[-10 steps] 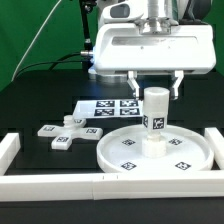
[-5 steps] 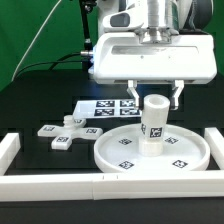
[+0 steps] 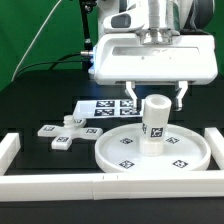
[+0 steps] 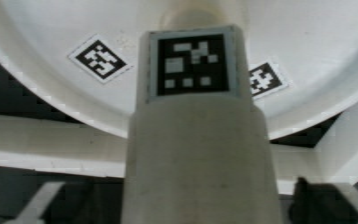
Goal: Assemble round table
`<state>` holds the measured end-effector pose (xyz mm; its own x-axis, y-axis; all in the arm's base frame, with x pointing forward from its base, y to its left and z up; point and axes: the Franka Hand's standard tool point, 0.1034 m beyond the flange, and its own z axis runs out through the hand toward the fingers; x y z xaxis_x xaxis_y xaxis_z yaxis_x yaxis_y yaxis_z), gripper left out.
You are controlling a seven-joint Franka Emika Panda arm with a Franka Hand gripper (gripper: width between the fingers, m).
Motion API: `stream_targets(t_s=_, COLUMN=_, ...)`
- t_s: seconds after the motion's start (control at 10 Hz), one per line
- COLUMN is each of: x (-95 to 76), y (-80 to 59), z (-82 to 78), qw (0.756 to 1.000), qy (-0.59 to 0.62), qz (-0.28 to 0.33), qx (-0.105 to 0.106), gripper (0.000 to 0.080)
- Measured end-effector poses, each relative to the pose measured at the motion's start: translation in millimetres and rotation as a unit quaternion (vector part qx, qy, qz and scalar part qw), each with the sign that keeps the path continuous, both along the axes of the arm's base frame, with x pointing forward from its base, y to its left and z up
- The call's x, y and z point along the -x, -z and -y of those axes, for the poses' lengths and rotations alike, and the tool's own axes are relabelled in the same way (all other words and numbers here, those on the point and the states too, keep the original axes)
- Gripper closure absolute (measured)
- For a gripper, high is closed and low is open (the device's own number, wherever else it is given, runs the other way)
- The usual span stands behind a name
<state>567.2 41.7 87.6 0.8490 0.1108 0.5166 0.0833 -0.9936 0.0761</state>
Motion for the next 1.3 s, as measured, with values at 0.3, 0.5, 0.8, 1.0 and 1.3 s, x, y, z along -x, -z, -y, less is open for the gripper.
stream_targets(t_s=0.3, x=-3.0, y=-0.1, z=-2.8, qw=0.999, qy=0.001, qz=-0.034, qx=-0.006, gripper=0.0160)
stream_targets(t_s=0.5, x=-9.8, y=-0.2, z=-3.3, qw=0.996, qy=0.004, qz=-0.084, qx=-0.015, gripper=0.0150)
stream_targets(t_s=0.8, x=-8.7, y=3.6, z=-7.8, qw=0.981, qy=0.005, qz=-0.190, qx=-0.026, gripper=0.0150)
stream_targets(t_s=1.0, x=-1.5, y=4.1, z=-5.9, qw=0.970, qy=0.004, qz=-0.243, qx=-0.028, gripper=0.0150)
stream_targets(t_s=1.3, x=1.5, y=0.4, z=-3.7, qw=0.956, qy=0.005, qz=-0.290, qx=-0.030, gripper=0.0159)
